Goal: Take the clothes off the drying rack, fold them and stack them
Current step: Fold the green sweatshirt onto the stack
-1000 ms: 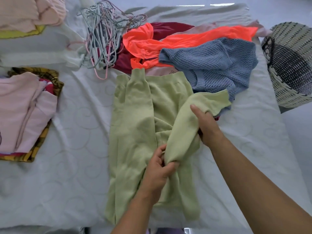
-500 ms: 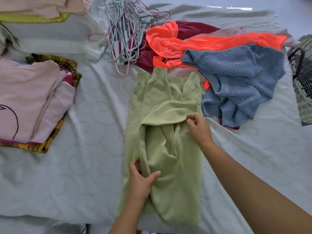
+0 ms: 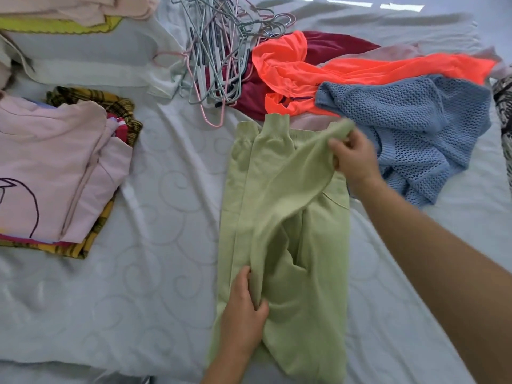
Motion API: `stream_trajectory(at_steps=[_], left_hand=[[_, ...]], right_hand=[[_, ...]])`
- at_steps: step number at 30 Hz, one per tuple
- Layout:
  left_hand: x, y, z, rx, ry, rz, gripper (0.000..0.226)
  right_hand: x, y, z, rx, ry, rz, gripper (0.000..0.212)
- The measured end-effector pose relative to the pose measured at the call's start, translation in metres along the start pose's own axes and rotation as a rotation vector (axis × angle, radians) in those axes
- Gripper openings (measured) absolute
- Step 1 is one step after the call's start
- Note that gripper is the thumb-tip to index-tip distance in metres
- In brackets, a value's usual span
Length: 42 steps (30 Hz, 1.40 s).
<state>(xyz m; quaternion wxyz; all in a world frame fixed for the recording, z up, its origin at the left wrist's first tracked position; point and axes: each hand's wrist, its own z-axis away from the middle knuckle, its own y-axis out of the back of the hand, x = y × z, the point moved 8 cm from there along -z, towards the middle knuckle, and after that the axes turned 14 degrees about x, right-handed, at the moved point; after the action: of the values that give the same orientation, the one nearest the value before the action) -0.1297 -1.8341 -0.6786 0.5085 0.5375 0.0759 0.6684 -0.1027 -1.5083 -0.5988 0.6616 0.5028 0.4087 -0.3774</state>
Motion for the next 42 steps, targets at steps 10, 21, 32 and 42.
stream_trajectory(at_steps=[10, 21, 32, 42], left_hand=[[0.010, 0.009, 0.047, 0.192, -0.066, 0.118, 0.038], [0.042, -0.024, 0.041, -0.005, -0.329, 0.143, 0.032], [0.004, -0.042, 0.053, -0.232, -0.114, 0.090, 0.022], [0.100, -0.022, -0.102, -0.019, -0.010, 0.274, 0.062]], right_hand=[[-0.134, -0.045, 0.033, -0.423, 0.123, -0.315, 0.012], [0.018, 0.021, -0.022, 0.029, -0.187, 0.128, 0.040], [0.153, 0.036, 0.203, -0.247, -0.474, 0.367, 0.024], [0.162, 0.038, 0.232, -0.146, -0.465, 0.346, 0.022]])
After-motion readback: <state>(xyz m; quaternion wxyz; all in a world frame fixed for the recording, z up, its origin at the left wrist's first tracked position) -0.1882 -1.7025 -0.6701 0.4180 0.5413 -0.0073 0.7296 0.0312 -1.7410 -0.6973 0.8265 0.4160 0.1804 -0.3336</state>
